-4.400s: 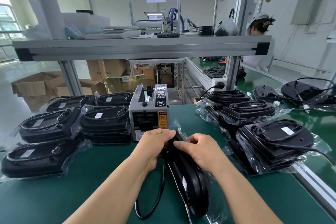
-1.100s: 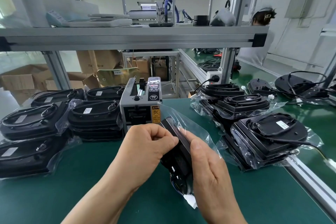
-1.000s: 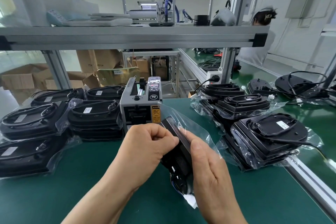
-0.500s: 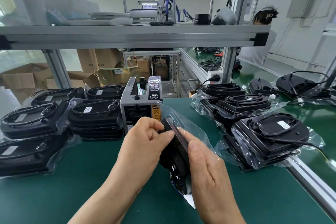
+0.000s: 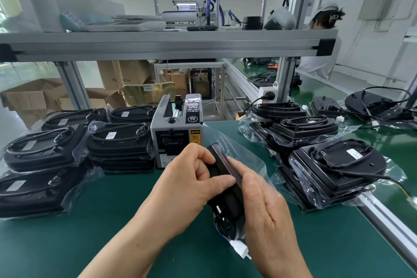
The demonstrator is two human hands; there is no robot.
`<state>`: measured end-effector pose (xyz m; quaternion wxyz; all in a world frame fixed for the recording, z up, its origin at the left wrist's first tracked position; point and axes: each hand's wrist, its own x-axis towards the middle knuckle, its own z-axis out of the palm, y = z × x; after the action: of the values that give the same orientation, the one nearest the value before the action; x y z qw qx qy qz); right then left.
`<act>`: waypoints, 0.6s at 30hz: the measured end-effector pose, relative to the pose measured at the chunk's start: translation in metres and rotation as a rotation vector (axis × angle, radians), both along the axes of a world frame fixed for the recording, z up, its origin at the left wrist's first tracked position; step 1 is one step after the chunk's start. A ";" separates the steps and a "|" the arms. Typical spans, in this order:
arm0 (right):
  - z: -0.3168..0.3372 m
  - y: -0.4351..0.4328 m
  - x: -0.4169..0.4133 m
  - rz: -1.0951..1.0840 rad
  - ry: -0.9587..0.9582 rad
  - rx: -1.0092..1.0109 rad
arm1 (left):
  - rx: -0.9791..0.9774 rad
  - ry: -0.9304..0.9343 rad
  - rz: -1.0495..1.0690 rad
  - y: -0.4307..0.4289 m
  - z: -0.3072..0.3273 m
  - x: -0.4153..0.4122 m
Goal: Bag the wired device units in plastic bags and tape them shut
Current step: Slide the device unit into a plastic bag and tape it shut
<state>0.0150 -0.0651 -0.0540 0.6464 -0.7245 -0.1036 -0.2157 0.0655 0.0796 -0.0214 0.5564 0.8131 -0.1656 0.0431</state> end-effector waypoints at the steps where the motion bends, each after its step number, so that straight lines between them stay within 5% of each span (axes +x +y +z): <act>1: 0.000 -0.001 0.000 -0.006 0.006 -0.003 | -0.011 0.010 -0.012 0.000 0.001 0.001; 18: -0.017 -0.009 0.007 0.022 -0.028 0.104 | -0.097 0.004 0.077 -0.003 0.005 0.008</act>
<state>0.0222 -0.0740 -0.0711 0.6841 -0.6855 -0.1091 -0.2239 0.0732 0.0761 -0.0163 0.5933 0.7911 -0.1307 0.0708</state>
